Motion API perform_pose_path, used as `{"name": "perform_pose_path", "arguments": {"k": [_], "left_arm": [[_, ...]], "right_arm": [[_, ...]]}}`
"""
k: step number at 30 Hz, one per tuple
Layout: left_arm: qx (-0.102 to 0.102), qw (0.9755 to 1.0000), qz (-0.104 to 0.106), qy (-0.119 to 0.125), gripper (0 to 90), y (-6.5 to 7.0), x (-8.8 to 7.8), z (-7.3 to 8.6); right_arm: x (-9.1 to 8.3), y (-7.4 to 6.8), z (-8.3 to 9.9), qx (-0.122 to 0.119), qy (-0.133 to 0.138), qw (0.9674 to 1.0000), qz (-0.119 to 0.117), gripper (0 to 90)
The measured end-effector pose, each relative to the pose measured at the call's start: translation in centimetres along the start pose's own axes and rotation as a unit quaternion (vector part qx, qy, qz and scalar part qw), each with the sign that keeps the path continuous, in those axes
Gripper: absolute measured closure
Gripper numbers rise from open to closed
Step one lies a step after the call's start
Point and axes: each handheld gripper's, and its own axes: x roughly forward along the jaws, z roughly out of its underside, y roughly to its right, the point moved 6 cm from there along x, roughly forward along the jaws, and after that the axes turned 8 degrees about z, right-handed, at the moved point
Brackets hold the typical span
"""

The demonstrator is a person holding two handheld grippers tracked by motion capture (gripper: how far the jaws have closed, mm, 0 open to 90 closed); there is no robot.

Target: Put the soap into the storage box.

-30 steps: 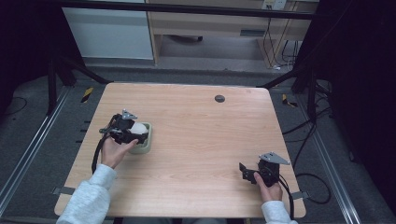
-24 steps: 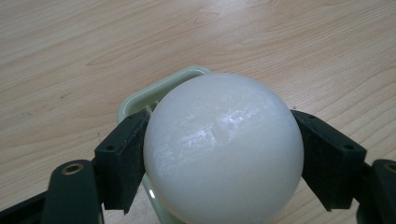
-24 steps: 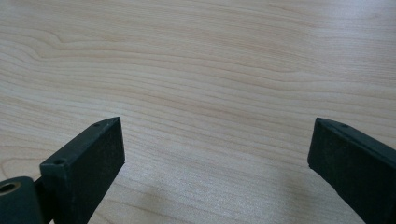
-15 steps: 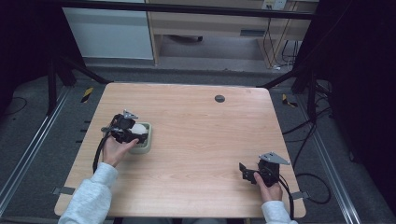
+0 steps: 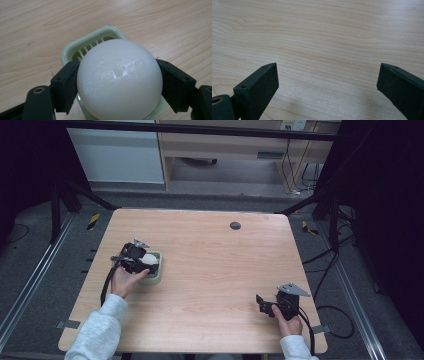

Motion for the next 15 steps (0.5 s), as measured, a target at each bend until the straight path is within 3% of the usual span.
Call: {"name": "perform_pose_path", "arguments": {"k": [15], "left_arm": [[-0.004, 1.0000, 0.005, 0.003, 23.6, -0.08, 0.52, 0.57]], "right_arm": [[0.01, -0.03, 0.01, 0.000, -0.001, 1.0000, -0.001, 4.1]]}}
